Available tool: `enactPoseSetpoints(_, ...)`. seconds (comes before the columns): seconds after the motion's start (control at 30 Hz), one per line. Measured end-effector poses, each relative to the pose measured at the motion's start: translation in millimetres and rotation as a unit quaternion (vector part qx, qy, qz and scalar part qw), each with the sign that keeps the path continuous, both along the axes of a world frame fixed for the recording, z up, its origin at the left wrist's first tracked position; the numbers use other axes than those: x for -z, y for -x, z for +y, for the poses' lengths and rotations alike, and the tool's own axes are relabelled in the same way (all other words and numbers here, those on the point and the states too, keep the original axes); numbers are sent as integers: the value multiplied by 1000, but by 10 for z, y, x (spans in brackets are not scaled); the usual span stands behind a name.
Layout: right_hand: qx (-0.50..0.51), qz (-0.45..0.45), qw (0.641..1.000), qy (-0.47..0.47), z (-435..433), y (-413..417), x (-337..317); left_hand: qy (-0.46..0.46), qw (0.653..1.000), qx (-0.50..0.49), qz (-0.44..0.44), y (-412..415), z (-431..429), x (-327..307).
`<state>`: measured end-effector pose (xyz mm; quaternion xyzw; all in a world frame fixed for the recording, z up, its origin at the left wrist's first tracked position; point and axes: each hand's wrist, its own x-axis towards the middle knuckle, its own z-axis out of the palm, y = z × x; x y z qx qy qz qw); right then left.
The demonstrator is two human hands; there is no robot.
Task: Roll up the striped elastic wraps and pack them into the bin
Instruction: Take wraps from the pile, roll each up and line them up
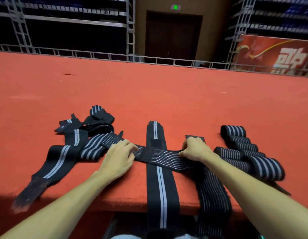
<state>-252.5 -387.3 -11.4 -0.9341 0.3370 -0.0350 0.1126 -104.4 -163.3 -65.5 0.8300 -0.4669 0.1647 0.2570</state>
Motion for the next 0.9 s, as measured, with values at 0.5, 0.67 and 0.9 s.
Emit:
enactPoseSetpoints(0.5, -243, -140, 946, -160, 1141, -1465, 224, 91, 955, -197, 201, -748, 383, 86)
enactPoseSetpoints(0.67, -145, -176, 933, -280, 1154, -1632, 535, 119, 960, -181, 177, -745, 390, 149)
enactPoseSetpoints(0.9, -150, -225, 892, -362, 1190, -1522, 373, 202, 963, -58, 167, -624, 454, 65)
